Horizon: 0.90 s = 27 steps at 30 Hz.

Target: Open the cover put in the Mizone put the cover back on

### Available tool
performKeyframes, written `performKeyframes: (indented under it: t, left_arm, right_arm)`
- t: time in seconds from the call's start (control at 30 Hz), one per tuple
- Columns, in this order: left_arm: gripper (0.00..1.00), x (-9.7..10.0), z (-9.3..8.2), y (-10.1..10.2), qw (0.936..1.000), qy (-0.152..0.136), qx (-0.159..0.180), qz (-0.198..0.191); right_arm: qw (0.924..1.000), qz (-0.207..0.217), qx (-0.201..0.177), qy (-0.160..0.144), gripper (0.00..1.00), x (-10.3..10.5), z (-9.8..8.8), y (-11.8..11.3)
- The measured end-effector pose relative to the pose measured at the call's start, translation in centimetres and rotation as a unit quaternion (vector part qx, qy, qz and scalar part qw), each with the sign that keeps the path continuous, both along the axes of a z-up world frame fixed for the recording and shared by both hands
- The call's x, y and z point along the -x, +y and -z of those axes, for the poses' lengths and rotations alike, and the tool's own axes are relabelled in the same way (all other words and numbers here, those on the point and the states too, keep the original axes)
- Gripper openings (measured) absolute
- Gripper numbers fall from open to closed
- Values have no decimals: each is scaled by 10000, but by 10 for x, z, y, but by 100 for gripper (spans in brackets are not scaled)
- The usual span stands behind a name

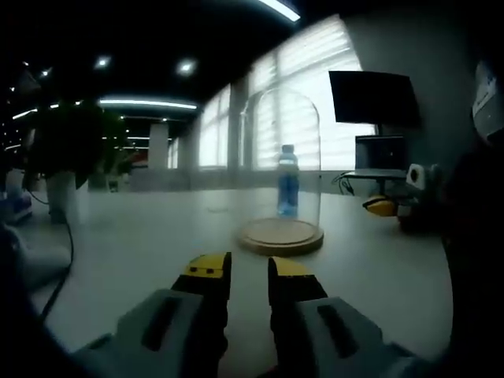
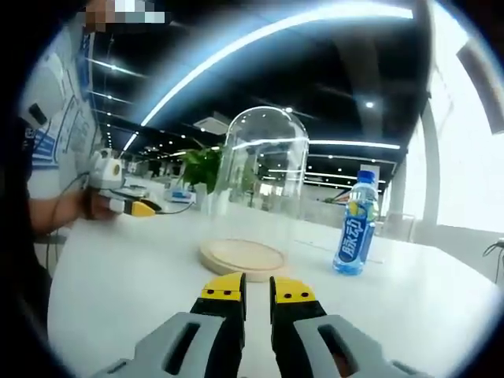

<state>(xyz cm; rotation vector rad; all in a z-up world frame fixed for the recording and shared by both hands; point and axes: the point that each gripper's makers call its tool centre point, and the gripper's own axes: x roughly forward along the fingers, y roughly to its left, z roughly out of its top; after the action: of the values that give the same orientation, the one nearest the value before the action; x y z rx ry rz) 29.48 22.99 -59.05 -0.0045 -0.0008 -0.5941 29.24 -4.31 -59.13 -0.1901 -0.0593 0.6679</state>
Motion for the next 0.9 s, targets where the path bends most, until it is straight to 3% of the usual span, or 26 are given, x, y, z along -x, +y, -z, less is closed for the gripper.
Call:
performKeyframes:
  t: [0.7, 0.9]
  left_arm:
    - [15, -1, -2, 2, 10000, -19, 77, -38]
    - [15, -1, -8, 5, 9996, -71, 251, -73]
  right_arm:
    - [10000, 58, 16, -29, 5, 0, -1, -1]
    - [10000, 45, -66, 0, 6, -1, -2, -2]
